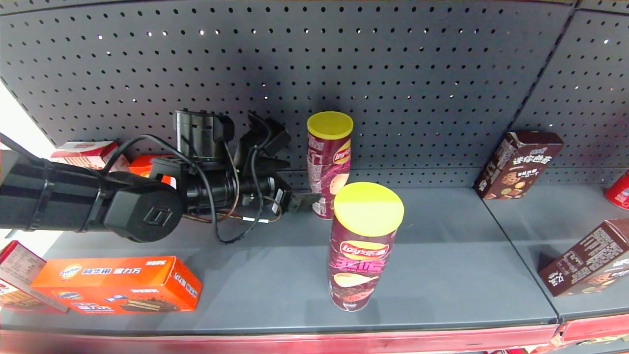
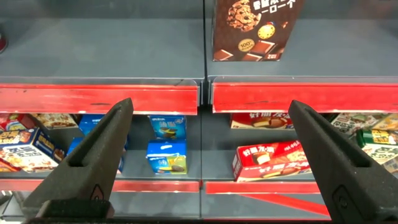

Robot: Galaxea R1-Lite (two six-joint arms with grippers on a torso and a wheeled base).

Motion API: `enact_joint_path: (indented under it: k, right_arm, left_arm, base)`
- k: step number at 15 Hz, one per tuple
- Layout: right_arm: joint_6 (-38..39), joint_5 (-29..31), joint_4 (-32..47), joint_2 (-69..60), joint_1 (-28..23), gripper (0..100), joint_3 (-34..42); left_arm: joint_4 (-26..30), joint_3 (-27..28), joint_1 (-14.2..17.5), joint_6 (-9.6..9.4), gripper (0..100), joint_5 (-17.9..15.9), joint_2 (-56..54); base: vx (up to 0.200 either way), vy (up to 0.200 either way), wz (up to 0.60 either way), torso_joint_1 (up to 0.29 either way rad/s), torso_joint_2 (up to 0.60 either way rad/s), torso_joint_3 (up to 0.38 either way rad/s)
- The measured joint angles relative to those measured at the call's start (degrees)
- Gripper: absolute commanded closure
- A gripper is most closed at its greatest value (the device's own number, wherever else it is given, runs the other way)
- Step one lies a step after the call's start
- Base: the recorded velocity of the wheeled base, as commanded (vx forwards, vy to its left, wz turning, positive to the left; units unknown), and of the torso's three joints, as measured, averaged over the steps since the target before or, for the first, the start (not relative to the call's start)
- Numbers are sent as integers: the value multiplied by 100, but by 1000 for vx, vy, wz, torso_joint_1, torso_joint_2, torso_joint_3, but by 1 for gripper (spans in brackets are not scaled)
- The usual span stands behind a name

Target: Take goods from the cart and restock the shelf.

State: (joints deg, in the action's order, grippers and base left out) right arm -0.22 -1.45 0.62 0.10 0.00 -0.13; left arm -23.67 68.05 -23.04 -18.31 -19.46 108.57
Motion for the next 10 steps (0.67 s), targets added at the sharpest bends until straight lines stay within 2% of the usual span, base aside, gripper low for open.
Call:
enact_joint_path:
  k: [2, 3, 7, 10]
  right_arm:
    - [-2, 0, 0, 0, 0, 0, 2]
    - [-2, 0, 0, 0, 0, 0, 2]
    - [-2, 0, 0, 0, 0, 0, 2]
    - [0, -2, -2, 0, 0, 0, 2]
  left_arm:
    - [-11, 59, -7, 244, 0, 249, -50]
    - [-44, 96, -13, 304, 0, 356, -61]
    - [-251, 212, -7, 336, 0, 1026, -72]
    - [-260, 216, 9, 332, 0, 1143, -72]
  base:
    - [0, 0, 0, 0, 0, 0]
    - [0, 0, 0, 0, 0, 0]
    - [0, 0, 0, 0, 0, 0]
    - [0, 0, 0, 0, 0, 0]
